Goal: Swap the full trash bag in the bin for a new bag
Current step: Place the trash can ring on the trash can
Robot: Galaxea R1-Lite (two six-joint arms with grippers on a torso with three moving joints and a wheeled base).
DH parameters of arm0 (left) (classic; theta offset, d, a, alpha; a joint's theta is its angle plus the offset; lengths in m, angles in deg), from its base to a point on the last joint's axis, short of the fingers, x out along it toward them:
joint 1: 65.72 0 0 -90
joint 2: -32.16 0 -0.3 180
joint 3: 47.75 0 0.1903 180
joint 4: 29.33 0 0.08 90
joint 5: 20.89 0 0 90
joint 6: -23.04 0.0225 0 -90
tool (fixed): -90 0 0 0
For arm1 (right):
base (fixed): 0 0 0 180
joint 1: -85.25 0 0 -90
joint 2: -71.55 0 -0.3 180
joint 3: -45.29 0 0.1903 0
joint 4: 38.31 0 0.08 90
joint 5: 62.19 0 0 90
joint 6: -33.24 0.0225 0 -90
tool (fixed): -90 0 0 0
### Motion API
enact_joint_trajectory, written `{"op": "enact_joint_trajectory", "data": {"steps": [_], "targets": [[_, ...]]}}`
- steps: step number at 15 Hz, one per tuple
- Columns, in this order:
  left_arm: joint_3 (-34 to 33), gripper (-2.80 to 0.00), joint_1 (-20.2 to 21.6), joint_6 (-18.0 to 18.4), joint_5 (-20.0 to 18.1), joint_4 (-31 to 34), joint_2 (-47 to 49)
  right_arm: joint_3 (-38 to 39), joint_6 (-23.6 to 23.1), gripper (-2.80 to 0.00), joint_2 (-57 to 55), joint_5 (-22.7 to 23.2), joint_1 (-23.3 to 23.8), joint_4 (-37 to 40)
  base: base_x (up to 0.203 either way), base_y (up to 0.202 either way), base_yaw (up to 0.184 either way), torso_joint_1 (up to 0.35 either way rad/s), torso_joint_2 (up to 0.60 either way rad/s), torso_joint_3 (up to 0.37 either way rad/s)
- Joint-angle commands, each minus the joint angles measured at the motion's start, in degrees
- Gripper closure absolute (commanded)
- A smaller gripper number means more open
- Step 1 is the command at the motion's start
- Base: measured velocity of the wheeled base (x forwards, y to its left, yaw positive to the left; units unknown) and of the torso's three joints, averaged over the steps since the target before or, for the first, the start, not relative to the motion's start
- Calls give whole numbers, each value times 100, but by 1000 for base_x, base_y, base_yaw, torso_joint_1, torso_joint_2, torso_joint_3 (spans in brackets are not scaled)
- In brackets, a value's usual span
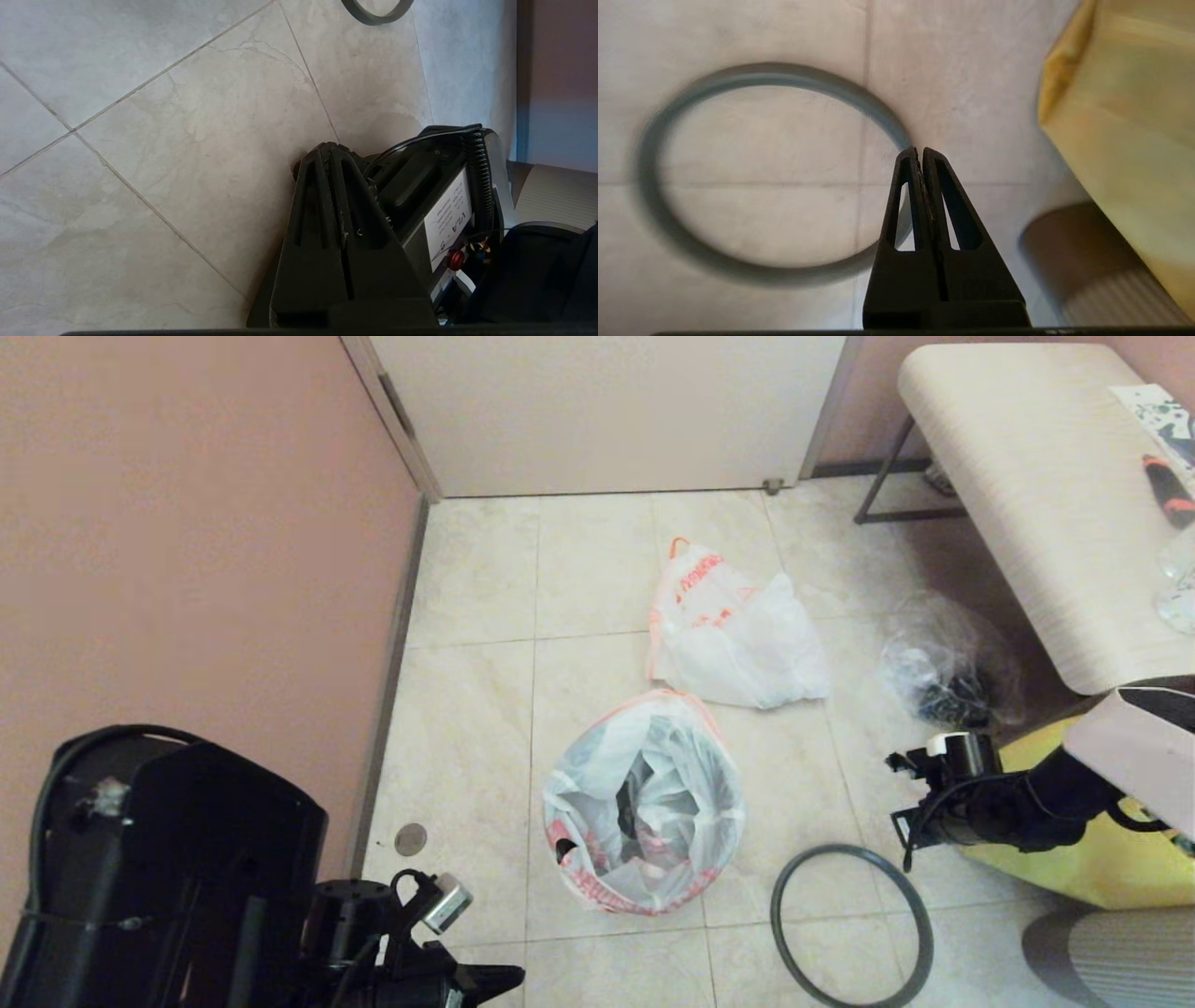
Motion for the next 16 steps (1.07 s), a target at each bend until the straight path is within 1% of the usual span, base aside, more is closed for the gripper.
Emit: {"op": "enact_joint_trajectory", "data": {"steps": [1,4,5,6,8,9,15,16], "targets": [[10,0,-2,-1,-20,-48,10,-402,-139,0,-801,39,71,101,0,0,0,0,0,0],[5,0,4,8,-11,-48,10,-857,-308,0,-1240,31,91,553,0,0,0,0,0,0],[5,0,4,8,-11,-48,19,-920,-336,-280,-1328,26,105,593,0,0,0,0,0,0],[-22,0,4,35,-19,-48,33,-1004,-317,-280,-1401,26,107,590,0,0,0,0,0,0],[-39,0,44,271,-42,-48,99,-1294,-299,-280,-1685,13,113,596,0,0,0,0,0,0],[-39,0,56,307,-46,-48,107,-1467,-297,-280,-1819,10,121,598,0,0,0,0,0,0],[-39,0,57,307,-46,-48,107,-2203,-401,-280,-2334,-78,137,694,0,0,0,0,0,0],[-39,0,57,307,-46,-48,107,-2238,-413,0,-2358,-80,134,735,0,0,0,0,0,0]]}}
